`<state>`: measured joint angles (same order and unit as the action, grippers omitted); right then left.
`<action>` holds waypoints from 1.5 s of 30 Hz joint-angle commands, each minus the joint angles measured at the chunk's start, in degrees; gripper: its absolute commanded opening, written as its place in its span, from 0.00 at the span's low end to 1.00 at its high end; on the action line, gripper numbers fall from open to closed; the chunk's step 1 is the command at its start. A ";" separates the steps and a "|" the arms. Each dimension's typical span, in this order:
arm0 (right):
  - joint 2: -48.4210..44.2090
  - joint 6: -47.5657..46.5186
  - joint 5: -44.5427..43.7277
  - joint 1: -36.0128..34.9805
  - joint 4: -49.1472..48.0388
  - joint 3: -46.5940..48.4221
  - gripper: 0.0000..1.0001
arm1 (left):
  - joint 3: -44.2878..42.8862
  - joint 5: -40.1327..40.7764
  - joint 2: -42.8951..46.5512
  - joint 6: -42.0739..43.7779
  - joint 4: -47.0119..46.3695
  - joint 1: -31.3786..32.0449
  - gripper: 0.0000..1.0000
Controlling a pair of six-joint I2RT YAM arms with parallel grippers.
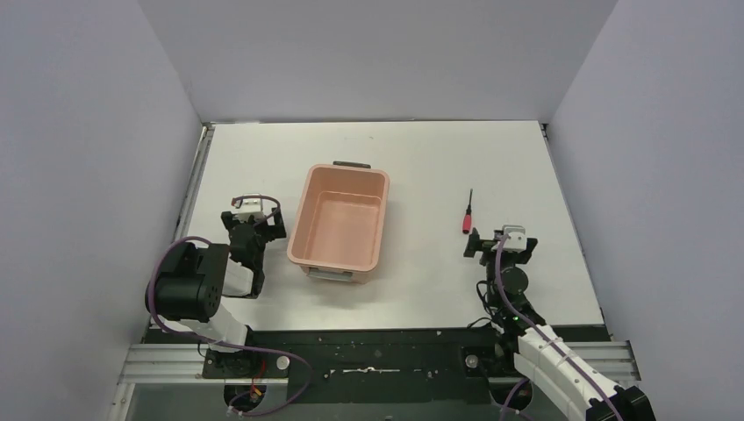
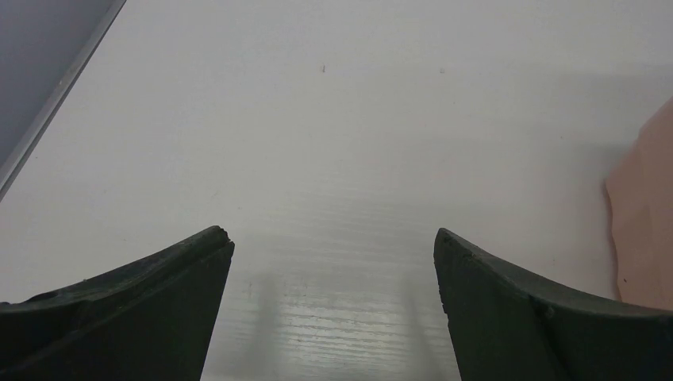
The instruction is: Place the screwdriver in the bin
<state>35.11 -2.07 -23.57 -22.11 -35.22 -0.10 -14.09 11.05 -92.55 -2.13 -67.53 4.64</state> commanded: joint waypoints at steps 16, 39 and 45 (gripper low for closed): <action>50.62 17.64 5.34 9.01 66.73 73.25 0.99 | -0.53 -0.53 0.30 0.40 -1.71 -0.34 0.97; 76.65 19.21 19.71 14.64 68.16 75.36 0.00 | -0.50 -0.50 0.26 0.44 -1.70 -0.34 0.97; 74.96 16.26 22.99 14.33 87.95 94.40 0.00 | -0.50 -0.49 0.30 0.46 -1.70 -0.34 0.97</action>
<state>111.39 16.88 -3.38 -7.86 39.88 80.97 -14.09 11.07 -92.58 -2.13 -67.46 4.64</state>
